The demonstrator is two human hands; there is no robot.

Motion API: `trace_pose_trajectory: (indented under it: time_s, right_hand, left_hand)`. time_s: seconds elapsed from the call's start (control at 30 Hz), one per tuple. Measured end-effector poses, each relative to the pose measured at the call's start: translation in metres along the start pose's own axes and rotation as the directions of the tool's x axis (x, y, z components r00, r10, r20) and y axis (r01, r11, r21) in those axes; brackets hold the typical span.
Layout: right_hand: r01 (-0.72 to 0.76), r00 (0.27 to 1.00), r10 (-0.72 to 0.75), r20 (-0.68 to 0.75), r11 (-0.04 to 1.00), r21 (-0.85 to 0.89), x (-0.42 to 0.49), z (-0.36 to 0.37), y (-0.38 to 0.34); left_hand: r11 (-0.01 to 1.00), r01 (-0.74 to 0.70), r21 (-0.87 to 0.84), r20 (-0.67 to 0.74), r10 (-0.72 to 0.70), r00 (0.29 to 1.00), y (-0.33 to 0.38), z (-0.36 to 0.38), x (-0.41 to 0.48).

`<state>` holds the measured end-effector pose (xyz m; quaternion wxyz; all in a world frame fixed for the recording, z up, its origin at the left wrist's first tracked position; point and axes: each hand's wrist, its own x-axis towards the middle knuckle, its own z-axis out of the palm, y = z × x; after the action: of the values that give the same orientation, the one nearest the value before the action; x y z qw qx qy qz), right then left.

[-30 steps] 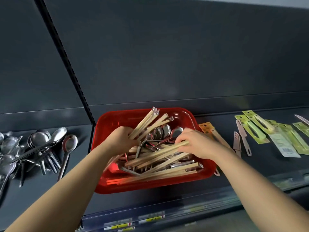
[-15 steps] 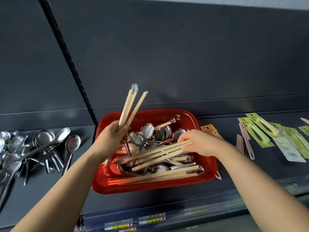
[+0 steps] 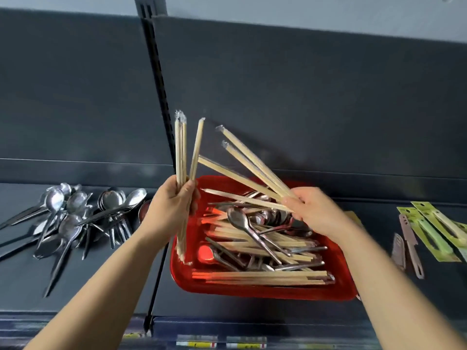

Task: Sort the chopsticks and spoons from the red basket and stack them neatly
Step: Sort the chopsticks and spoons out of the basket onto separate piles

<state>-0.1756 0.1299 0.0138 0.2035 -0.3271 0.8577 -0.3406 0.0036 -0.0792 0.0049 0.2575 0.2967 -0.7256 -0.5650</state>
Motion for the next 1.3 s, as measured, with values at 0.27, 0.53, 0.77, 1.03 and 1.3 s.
trace_pose_trajectory:
  time_s: [0.27, 0.53, 0.77, 1.03, 1.3]
  right_hand:
    - [0.18, 0.983, -0.179, -0.033, 0.983, 0.027, 0.003, 0.07, -0.093]
    - [0.273, 0.956, -0.285, 0.076, 0.952, 0.139, -0.01, 0.213, -0.234]
    - [0.276, 0.926, -0.315, 0.206, 0.94, 0.199, -0.033, 0.361, -0.339]
    - [0.2, 0.943, -0.229, 0.24, 0.97, 0.14, -0.025, 0.474, -0.411]
    - [0.186, 0.955, -0.201, 0.218, 0.979, 0.089, 0.042, 0.542, -0.454]
  left_hand:
    - [0.927, 0.071, -0.369, -0.149, -0.134, 0.98, -0.001, -0.095, -0.02]
    - [0.965, 0.086, -0.249, -0.33, -0.168, 0.929, -0.032, -0.274, -0.083]
    - [0.968, 0.228, -0.107, -0.465, -0.251, 0.849, -0.078, -0.437, -0.141]
    - [0.918, 0.396, -0.018, -0.567, -0.335, 0.753, -0.128, -0.558, -0.144]
    - [0.87, 0.477, 0.125, -0.531, -0.347, 0.773, -0.166, -0.625, -0.058]
